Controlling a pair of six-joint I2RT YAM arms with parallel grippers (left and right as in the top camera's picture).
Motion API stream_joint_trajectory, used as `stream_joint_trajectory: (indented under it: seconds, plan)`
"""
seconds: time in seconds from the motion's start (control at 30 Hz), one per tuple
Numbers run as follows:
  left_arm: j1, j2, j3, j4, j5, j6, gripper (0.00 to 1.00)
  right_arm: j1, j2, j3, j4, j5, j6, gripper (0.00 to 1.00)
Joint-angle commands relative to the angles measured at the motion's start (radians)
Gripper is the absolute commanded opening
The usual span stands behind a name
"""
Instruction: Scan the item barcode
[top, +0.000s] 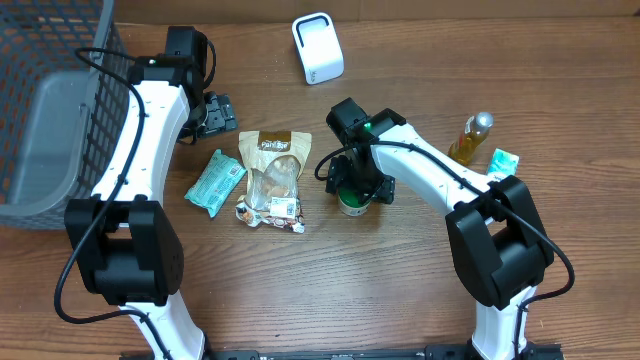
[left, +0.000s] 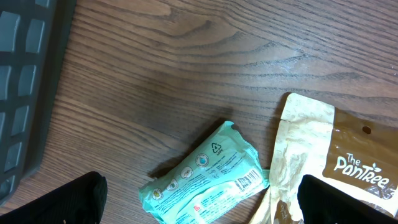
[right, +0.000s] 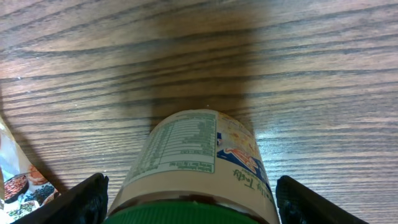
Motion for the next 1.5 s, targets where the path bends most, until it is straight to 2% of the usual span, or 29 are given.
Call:
stream_joint_trajectory:
  seconds: [0.0,0.53,0.87,1.47]
  plan:
    - [-0.002,0.008,0.019,0.000,-0.013,0.015,1.00,0.006,-0.022,-0.006,0.002,0.015,0.013,0.83]
    - [-0.002,0.008,0.019,0.000,-0.013,0.015,1.00,0.026,-0.022,-0.006,0.007,0.050,0.013,0.84]
    - [-0.002,0.008,0.019,0.000,-0.013,0.015,1.00,0.026,-0.022,-0.006,0.009,0.050,0.013,0.79]
    - [-0.002,0.008,0.019,0.000,-0.013,0.015,1.00,0.026,-0.022,-0.006,0.008,0.050,0.013,0.78]
